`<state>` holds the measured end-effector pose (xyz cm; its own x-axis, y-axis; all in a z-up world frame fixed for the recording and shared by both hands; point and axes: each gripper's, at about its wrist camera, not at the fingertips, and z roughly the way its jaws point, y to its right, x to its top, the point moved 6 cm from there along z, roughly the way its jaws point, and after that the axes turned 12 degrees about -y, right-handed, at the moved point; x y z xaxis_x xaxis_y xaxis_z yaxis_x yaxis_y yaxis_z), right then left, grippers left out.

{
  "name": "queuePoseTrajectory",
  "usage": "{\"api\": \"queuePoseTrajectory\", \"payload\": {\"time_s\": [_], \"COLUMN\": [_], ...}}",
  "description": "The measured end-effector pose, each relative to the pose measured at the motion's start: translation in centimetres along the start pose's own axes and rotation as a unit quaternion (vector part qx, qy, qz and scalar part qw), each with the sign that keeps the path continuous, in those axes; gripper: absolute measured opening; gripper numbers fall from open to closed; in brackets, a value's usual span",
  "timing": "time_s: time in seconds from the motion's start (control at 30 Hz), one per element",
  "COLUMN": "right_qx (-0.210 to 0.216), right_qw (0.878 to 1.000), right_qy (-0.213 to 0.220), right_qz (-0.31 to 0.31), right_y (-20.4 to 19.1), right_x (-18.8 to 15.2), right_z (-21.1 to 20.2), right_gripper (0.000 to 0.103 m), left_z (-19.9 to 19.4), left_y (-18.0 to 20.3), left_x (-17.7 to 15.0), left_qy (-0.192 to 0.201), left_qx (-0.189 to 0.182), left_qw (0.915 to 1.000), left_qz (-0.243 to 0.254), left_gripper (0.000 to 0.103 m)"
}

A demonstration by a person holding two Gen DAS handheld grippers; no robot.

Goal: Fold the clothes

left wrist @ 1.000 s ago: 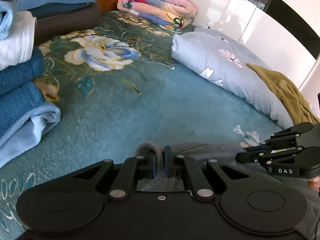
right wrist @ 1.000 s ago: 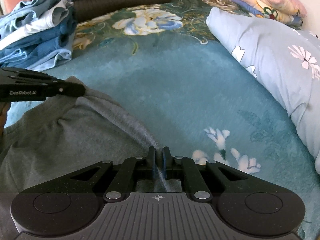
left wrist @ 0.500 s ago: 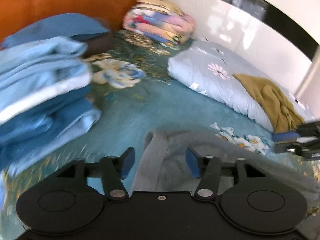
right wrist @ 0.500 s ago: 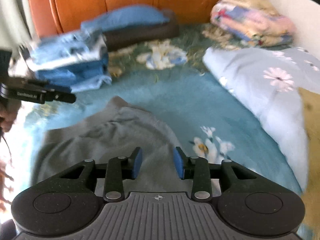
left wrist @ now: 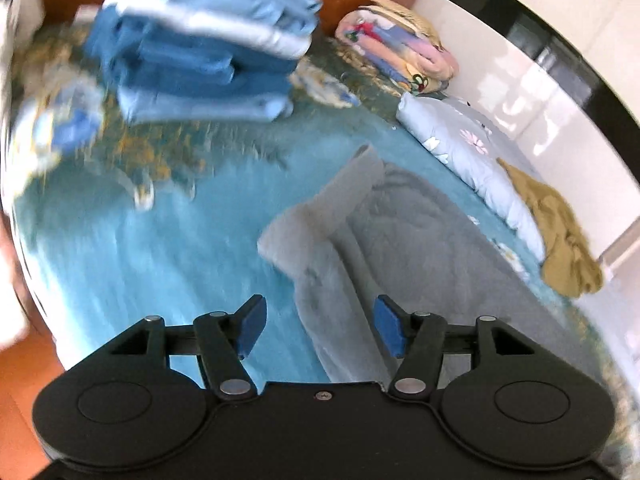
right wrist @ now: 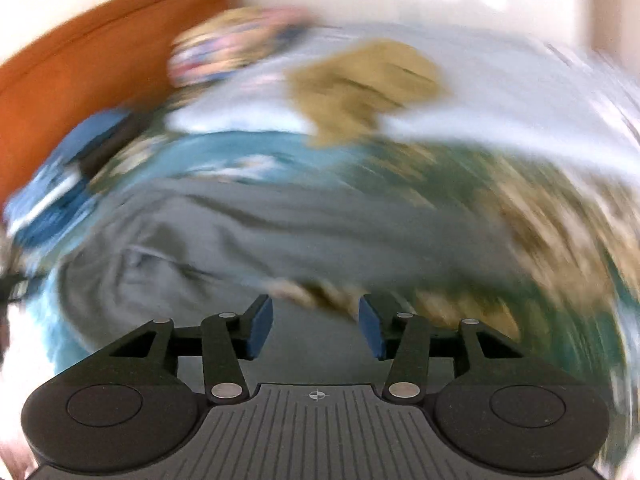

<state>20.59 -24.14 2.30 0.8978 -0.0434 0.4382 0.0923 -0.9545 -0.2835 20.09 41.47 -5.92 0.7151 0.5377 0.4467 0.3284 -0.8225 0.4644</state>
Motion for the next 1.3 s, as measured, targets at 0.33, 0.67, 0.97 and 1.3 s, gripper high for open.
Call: {"api": "queuePoseTrajectory", "payload": {"time_s": [0.33, 0.67, 0.97, 1.3], "right_qx": [0.056, 0.192, 0.229, 0.181], "right_qw": [0.962, 0.894, 0.853, 0.884], "right_qy": [0.011, 0.015, 0.058, 0.063], "right_qz": [0.268, 0.404, 0.465, 0.427], "right_y": [10.7, 12.2, 13.4, 12.6], "right_x": [-9.6, -11.5, -12.4, -10.8], "right_z": [1.7, 5.8, 7.5, 6.2], "right_gripper": [0.045, 0.047, 0.026, 0.011], "left_z": [1.8, 2.8, 3.1, 3.7], "left_y": [-1.1, -0.9, -2.8, -1.4], "left_x": [-3.2, -4.0, -4.1, -3.0], "left_qy": [-0.014, -0.014, 0.040, 0.040], "left_qx": [-0.041, -0.107, -0.165, -0.109], "left_qw": [0.9958, 0.9845, 0.9593, 0.9704], "left_qz": [-0.081, -0.138, -0.226, -0.212], "left_gripper": [0.061, 0.059, 0.050, 0.004]}}
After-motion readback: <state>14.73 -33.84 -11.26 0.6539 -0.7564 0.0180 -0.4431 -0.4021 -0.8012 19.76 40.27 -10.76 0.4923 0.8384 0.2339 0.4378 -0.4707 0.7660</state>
